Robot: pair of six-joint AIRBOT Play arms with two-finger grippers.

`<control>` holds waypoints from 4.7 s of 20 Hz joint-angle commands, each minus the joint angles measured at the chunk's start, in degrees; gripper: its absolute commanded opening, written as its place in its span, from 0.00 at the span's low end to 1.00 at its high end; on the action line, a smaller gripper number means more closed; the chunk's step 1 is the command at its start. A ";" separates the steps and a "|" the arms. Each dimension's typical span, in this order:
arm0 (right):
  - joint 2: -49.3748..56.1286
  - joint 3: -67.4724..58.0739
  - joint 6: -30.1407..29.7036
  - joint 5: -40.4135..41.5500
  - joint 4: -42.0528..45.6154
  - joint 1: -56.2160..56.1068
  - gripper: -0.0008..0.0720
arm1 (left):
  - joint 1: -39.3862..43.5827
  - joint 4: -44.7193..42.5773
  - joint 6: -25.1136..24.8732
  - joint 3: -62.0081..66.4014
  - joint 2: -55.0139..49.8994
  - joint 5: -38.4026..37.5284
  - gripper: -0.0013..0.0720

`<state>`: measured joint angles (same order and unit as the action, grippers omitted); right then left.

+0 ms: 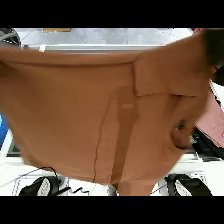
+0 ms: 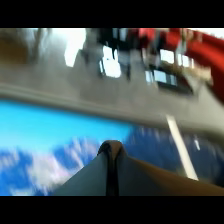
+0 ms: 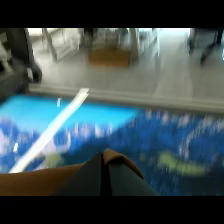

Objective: Fold the clothes and pants, and hang the long-sleeved shirts on hangers.

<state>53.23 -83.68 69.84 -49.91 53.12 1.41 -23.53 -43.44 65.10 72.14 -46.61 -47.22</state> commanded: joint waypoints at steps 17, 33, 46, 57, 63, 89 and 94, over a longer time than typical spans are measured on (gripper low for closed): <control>38.21 0.31 3.32 1.27 2.73 -0.02 0.02 | 11.06 4.98 -6.40 0.09 -43.50 11.21 0.03; 36.39 15.08 13.66 2.01 9.33 -4.61 0.95 | 12.11 -23.89 1.57 0.11 -43.06 -3.28 0.97; 15.87 -5.79 4.42 -27.08 19.23 6.64 0.03 | 10.05 -43.34 1.40 0.20 -14.93 -19.80 0.03; -29.57 48.13 15.85 -26.12 12.70 10.38 0.17 | 9.40 -41.77 2.69 -6.73 -8.46 -27.32 0.03; -29.11 66.38 20.52 -24.20 0.11 10.38 0.61 | 9.55 -38.77 2.67 -12.70 -8.72 -23.61 0.04; 14.43 70.23 -8.72 -5.60 -18.56 10.32 0.43 | 9.55 -36.68 3.13 -15.32 -17.51 -22.91 0.04; 14.43 70.23 -9.55 -6.10 -18.71 9.75 0.45 | 8.24 -36.65 3.13 -20.46 -17.68 -22.58 0.04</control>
<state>67.55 -13.47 61.17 -61.21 34.72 11.60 -14.57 -80.12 68.36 54.19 -64.07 -69.91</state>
